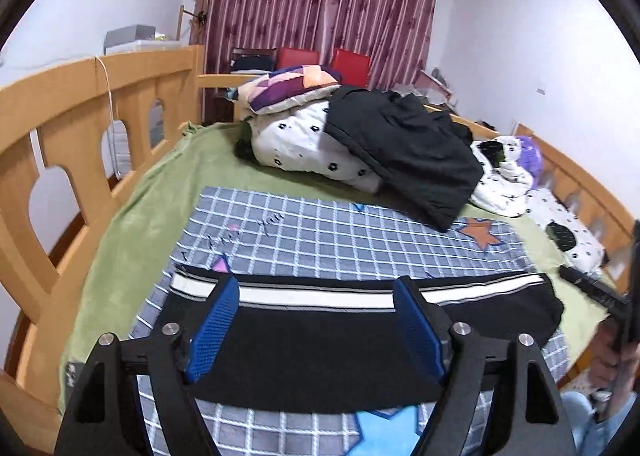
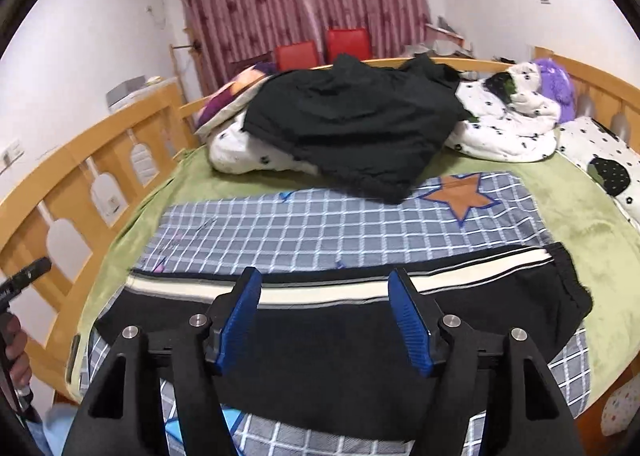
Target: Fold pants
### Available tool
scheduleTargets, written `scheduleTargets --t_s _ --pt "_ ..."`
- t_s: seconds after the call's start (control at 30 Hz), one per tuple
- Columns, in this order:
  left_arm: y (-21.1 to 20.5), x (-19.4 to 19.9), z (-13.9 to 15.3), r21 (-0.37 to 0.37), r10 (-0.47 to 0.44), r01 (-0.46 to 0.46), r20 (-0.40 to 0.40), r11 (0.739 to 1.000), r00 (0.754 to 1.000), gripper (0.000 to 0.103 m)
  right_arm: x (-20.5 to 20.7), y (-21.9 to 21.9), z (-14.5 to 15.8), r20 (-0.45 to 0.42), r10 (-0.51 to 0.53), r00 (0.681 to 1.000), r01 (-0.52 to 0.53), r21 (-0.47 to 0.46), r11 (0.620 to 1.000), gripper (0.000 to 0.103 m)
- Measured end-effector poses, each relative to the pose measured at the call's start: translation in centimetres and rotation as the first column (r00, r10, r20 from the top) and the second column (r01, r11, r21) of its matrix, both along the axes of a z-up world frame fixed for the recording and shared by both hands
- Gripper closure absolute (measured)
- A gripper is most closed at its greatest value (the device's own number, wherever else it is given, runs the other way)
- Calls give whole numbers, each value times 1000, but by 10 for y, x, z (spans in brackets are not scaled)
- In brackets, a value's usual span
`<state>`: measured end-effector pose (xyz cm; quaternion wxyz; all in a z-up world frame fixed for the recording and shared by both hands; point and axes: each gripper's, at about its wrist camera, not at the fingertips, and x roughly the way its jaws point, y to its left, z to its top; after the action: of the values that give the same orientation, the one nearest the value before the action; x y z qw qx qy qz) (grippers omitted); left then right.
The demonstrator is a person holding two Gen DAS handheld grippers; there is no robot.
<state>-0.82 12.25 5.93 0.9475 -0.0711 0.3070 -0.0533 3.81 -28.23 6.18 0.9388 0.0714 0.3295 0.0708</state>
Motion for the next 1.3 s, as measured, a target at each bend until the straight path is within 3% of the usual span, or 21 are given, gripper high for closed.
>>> scheduleTargets --t_s 0.17,0.3,0.37,0.5,0.6,0.7,0.83,0.9,0.97,1.03,1.07,1.13,1.17,1.3 --pt "10 -4 -62 16 50 -50 -63 999 997 25 -3 15 -47 -33 29 999 -28 34 999 35" --pt "53 -9 -138 -120 73 -91 -148 989 986 25 4 18 -97 -105 7 994 -3 41 999 35" --pt "87 -16 -167 -194 152 -186 -180 963 972 28 4 20 -108 -127 14 992 -10 32 999 35" --pt "131 -16 -196 -265 228 -291 -244 919 942 28 4 30 -121 -106 22 994 -29 -62 998 36" --pt "155 -10 -216 -296 298 -374 -272 879 915 29 7 31 -128 -113 23 993 -32 -78 996 35" --pt "160 13 -239 -319 240 -343 -320 883 916 30 12 28 -133 -137 14 991 -23 -63 998 35" --pt "160 32 -245 -250 264 -330 -263 910 928 35 13 25 -138 -144 3 990 -14 -77 997 36" --pt "165 39 -245 -272 275 -343 -259 899 926 38 13 24 -142 -150 0 989 -14 -92 996 35" --pt "176 47 -245 -315 297 -377 -272 871 915 47 14 23 -145 -157 -4 988 -13 -104 995 36" --pt "184 55 -245 -326 327 -417 -296 849 898 72 13 19 -150 -169 -14 985 -7 -120 993 36" --pt "185 59 -245 -290 346 -438 -318 851 882 84 13 17 -151 -174 -16 985 -5 -122 993 36" --pt "176 66 -236 -226 376 -458 -327 860 867 92 11 10 -152 -177 -21 984 0 -115 993 36" --pt "173 63 -230 -215 386 -460 -309 862 869 93 10 6 -152 -172 -26 985 6 -113 994 36" --pt "125 59 -172 -29 418 -427 -147 904 896 94 1 -15 -148 -146 -54 988 41 -93 995 36"
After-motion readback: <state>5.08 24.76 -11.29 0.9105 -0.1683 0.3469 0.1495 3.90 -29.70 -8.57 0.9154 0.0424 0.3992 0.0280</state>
